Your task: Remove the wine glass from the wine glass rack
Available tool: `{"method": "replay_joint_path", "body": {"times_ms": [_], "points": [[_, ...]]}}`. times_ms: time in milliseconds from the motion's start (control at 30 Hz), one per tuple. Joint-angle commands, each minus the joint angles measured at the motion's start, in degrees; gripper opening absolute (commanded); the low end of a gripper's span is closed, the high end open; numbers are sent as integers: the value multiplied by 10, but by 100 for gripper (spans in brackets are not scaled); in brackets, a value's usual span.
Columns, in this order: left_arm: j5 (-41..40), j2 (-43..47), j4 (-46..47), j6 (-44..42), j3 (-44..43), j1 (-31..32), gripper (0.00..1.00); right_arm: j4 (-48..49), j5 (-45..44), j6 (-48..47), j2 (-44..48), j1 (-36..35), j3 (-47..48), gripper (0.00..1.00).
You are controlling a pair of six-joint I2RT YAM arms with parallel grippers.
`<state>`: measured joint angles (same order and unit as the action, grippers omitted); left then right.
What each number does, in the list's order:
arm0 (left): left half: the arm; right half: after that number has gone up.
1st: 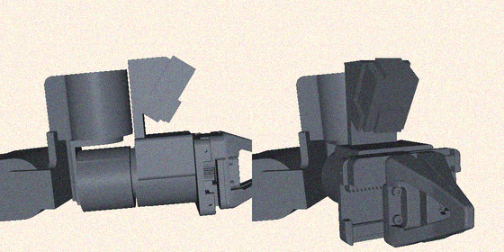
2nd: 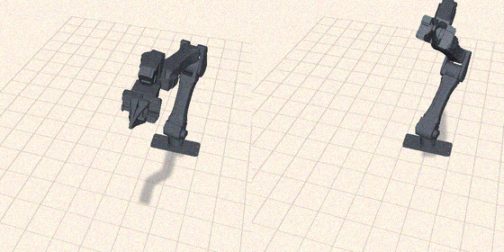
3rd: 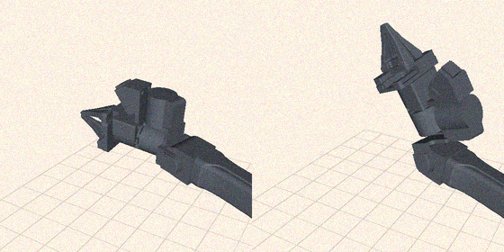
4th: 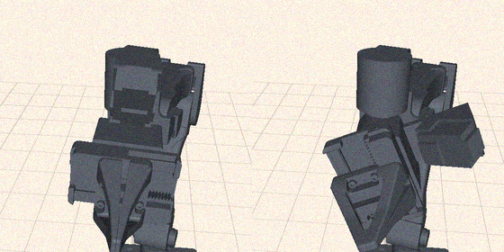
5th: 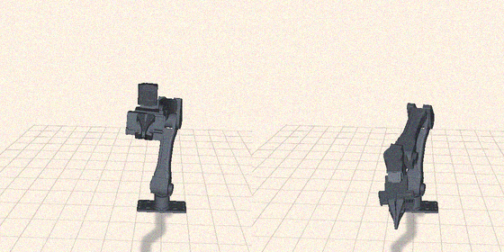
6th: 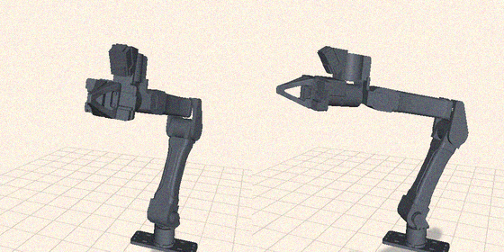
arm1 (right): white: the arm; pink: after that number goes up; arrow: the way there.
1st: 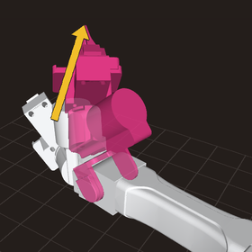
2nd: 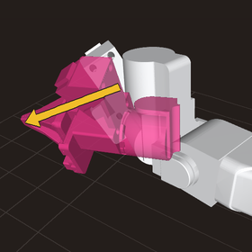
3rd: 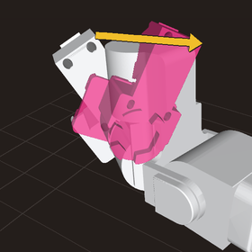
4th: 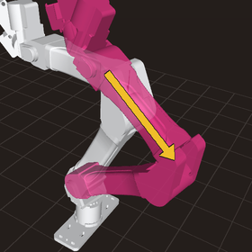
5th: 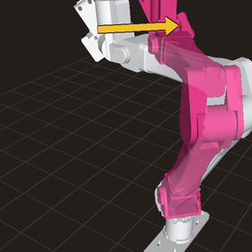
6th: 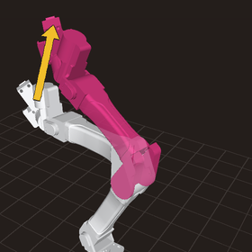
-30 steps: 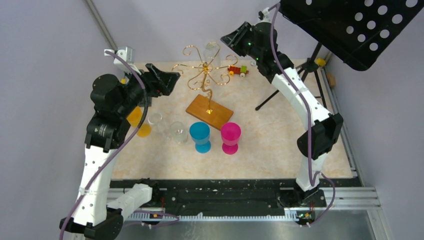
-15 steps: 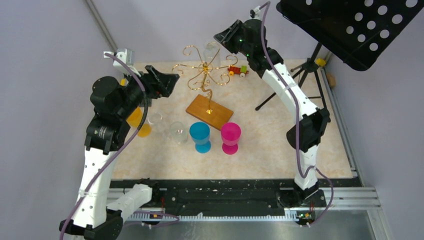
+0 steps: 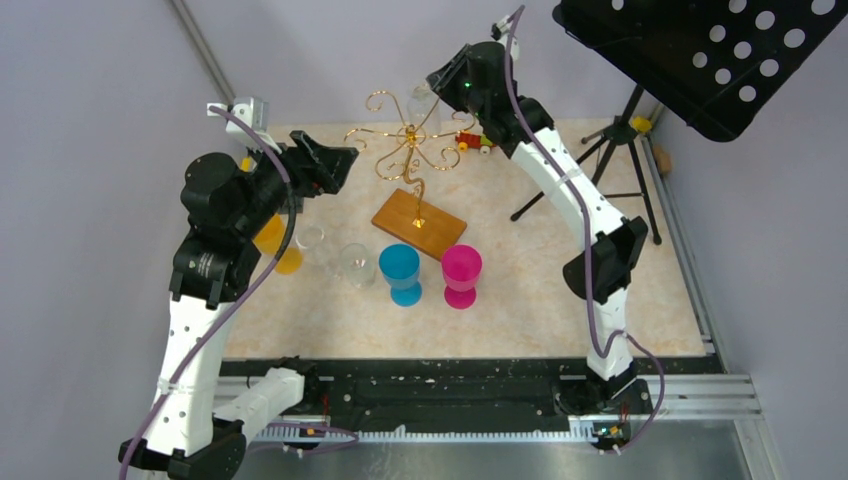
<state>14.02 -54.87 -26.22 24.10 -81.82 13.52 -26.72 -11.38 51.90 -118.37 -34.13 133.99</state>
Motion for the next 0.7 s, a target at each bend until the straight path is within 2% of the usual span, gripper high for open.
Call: {"method": "replay_joint_path", "body": {"times_ms": [0,367,667], "points": [[-5,4,17,-4,6,-2,83,0,-50,-22,-8,-7,29,30],[-6,1,15,-4,5,-2,83,0,-21,-8,-43,-8,54,28],[-9,1,14,-5,6,-2,83,60,15,10,-28,-10,8,22]]}}
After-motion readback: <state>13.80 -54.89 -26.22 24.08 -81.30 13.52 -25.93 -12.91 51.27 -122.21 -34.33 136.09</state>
